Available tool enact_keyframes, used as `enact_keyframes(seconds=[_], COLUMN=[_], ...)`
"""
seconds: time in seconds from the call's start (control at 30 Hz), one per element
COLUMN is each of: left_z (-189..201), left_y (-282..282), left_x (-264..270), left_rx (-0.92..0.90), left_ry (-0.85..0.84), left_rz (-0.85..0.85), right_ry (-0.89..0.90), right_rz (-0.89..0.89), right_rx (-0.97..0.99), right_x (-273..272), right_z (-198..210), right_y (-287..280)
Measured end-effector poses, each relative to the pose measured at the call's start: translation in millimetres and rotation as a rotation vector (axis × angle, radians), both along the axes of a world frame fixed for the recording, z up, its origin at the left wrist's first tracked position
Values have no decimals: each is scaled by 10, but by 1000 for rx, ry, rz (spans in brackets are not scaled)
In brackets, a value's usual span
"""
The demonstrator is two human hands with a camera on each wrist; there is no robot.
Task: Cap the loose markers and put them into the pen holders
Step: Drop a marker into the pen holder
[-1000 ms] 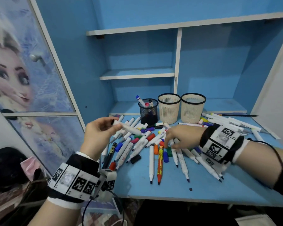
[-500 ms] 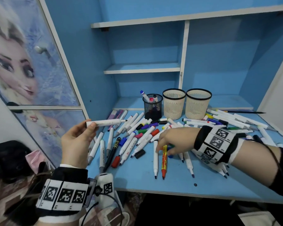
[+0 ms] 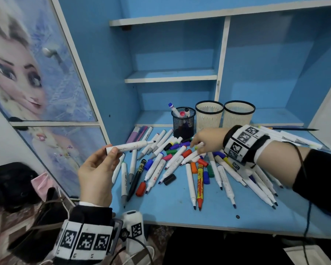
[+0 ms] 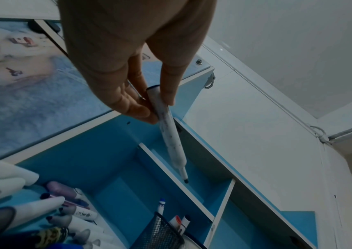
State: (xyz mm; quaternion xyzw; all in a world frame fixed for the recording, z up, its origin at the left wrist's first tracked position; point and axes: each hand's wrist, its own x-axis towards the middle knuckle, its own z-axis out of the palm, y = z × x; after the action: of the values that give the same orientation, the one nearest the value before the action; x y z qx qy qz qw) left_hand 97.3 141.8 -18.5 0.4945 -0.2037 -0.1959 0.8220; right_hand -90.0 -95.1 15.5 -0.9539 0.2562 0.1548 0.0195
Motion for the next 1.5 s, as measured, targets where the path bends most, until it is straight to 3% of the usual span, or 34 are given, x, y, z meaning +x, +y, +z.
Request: enact_keyframes(seconds=[0.3,0.53,0.73,0.9,1.27,1.5], left_z=[-28,-21,-44,-13,14,77], left_y=[-110,-158,-164,-153,-190,-354], left_x=[-63,-94,-109,-108,-218,-512], left_rx=[4,-27,-15,-14,-54,-62], left_ry=[24,40,54,52,75,43], left_rz=[-41,-83,-87,-97,-137,-246], right_ry=[88,-65,76,58,-464,-901], right_rz=[-118,-116,-144,-138,-125,-286], right_rx=[-58,-67,-61,-83,28,236], right_x=[235,341,420,408,-84,-626], right_z=[-100,-75,-142,-168,149,382], right_y=[-398,-400,-453,-457,-79,461])
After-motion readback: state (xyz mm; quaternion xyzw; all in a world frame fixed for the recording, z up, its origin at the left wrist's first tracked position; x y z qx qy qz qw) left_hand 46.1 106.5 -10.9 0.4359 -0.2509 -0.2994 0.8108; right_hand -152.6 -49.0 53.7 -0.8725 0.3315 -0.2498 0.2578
